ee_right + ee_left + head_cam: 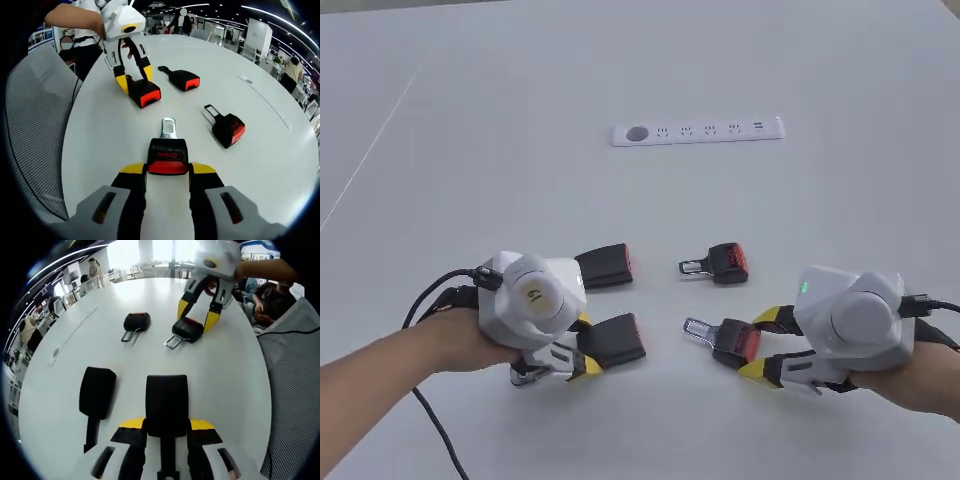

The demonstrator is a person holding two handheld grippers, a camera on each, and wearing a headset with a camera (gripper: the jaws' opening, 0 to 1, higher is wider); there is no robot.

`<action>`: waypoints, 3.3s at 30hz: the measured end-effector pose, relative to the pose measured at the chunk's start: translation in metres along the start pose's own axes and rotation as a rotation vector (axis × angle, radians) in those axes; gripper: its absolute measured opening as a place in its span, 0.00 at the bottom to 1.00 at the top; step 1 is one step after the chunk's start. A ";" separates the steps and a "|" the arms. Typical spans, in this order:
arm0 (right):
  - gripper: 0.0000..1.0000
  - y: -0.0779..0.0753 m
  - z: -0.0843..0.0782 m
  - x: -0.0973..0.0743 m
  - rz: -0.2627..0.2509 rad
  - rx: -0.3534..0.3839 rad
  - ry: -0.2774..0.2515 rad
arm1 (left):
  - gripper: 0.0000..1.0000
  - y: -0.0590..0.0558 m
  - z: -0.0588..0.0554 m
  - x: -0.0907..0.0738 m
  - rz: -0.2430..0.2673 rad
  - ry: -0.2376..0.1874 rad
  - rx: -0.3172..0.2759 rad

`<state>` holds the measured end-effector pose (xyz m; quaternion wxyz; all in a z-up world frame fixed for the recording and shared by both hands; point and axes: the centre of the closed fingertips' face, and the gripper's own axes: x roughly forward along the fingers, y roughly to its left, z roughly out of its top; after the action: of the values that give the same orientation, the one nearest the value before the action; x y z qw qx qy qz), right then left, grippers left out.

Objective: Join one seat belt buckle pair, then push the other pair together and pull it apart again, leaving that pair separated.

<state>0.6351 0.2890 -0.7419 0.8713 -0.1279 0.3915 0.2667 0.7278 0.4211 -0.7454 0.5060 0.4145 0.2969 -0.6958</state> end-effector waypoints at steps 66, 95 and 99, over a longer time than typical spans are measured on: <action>0.30 0.021 0.030 0.024 0.222 -0.283 0.071 | 0.32 -0.004 -0.005 0.002 -0.138 0.082 0.189; 0.30 0.030 0.045 0.037 0.218 -0.277 0.044 | 0.31 -0.003 -0.005 0.003 -0.138 0.073 0.188; 0.29 0.030 0.045 0.038 0.204 -0.277 0.039 | 0.31 -0.004 -0.005 0.003 -0.137 0.066 0.190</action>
<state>0.6665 0.3465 -0.7409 0.8061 -0.2114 0.3789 0.4024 0.7253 0.4248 -0.7504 0.4058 0.4620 0.2738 -0.7395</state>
